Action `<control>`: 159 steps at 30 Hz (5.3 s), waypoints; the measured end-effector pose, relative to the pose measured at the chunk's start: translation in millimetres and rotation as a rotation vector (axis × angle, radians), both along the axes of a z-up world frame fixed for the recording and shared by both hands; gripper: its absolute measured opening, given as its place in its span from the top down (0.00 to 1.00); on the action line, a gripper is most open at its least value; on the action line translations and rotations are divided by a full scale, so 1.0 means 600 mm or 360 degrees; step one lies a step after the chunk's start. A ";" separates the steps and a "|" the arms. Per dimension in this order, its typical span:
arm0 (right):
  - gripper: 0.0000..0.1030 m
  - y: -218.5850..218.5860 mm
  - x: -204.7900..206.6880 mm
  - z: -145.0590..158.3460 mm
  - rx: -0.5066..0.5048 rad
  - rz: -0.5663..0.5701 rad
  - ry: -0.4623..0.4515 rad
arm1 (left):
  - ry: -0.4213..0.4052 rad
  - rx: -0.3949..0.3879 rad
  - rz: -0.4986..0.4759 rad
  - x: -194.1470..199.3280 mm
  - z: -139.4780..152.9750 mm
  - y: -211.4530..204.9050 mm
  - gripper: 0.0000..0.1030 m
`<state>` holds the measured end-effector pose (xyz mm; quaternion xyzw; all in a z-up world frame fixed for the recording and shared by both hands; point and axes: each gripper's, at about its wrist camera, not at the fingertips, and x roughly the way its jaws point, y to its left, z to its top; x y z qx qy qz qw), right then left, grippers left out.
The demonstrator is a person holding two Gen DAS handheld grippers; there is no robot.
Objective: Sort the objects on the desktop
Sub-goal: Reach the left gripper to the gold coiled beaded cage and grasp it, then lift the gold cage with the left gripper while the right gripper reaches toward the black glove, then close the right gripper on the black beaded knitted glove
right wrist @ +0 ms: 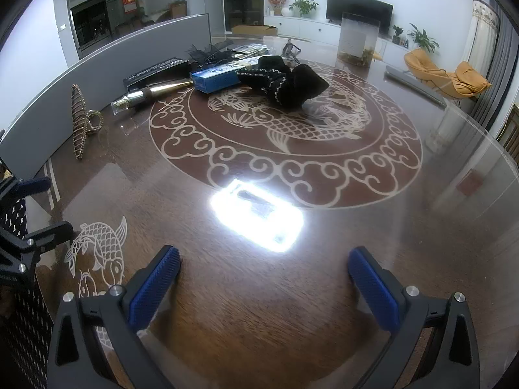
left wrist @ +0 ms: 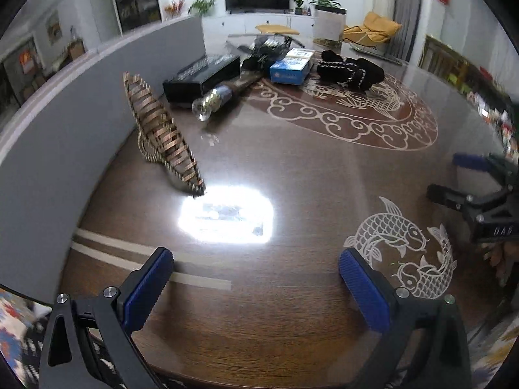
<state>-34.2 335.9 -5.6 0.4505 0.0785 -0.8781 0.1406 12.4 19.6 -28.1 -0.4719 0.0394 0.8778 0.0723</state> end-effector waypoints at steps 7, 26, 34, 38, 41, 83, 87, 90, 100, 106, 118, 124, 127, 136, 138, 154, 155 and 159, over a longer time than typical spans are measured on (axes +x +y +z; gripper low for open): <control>0.00 -0.001 0.000 0.000 -0.0001 0.0000 0.0001 | -0.0001 -0.0005 0.0024 -0.003 0.000 -0.005 0.00; 0.00 0.000 0.000 0.000 -0.0001 0.0000 0.0001 | 0.0117 0.0009 -0.0022 0.017 -0.004 -0.009 0.00; 0.00 -0.001 0.001 0.000 -0.0001 0.0000 0.0001 | 0.0116 0.0012 -0.0031 0.009 -0.003 -0.004 0.00; 0.00 -0.001 0.000 0.000 -0.0001 0.0000 0.0001 | 0.0085 0.0007 0.0024 -0.029 -0.003 -0.008 0.00; 0.00 -0.001 0.001 0.000 -0.0001 0.0000 0.0002 | 0.0054 0.0000 0.0203 -0.076 -0.002 -0.020 0.00; 0.00 -0.002 0.001 0.001 0.0000 0.0000 0.0002 | 0.0132 0.0116 -0.0151 -0.174 0.013 0.010 0.63; 0.00 -0.002 0.001 0.001 0.0000 0.0000 0.0002 | 0.0083 0.0227 -0.0274 -0.156 0.016 0.033 0.63; 0.00 -0.002 0.000 0.001 0.0000 0.0000 0.0002 | 0.0094 0.0204 -0.0280 -0.148 0.014 0.035 0.63; 0.00 -0.002 0.001 0.001 0.0000 0.0000 0.0002 | 0.0094 0.0035 -0.0222 -0.145 0.005 0.039 0.20; 0.00 -0.002 0.001 0.001 0.0000 0.0000 0.0002 | 0.0081 0.0030 -0.0203 -0.149 0.003 0.034 0.13; 0.00 -0.001 0.001 0.001 0.0000 0.0000 0.0003 | 0.0040 0.0008 -0.0188 -0.155 -0.002 0.036 0.00; 0.00 -0.001 0.001 0.001 -0.0001 0.0000 0.0002 | 0.0040 0.0008 -0.0188 -0.155 -0.002 0.036 0.00; 0.00 -0.001 0.001 0.001 0.0000 0.0000 0.0003 | 0.0041 0.0007 -0.0188 -0.155 -0.002 0.036 0.00; 0.00 -0.003 -0.002 0.002 0.0005 0.0020 0.0001 | 0.0038 0.0012 -0.0193 -0.156 -0.001 0.036 0.00; 0.00 -0.003 -0.022 0.007 0.0069 0.0027 0.0018 | 0.0039 0.0014 -0.0183 -0.155 -0.001 0.033 0.00; 0.07 -0.104 -0.346 0.021 0.0150 0.0342 -0.0045 | 0.0041 0.0013 -0.0181 -0.155 -0.002 0.033 0.00; 0.22 -0.105 -0.353 0.017 0.0119 0.0336 -0.0073 | 0.0041 0.0013 -0.0181 -0.154 -0.002 0.033 0.00; 0.52 -0.100 -0.346 0.015 0.0015 0.0271 -0.0081 | 0.0040 0.0015 -0.0182 -0.155 -0.002 0.033 0.00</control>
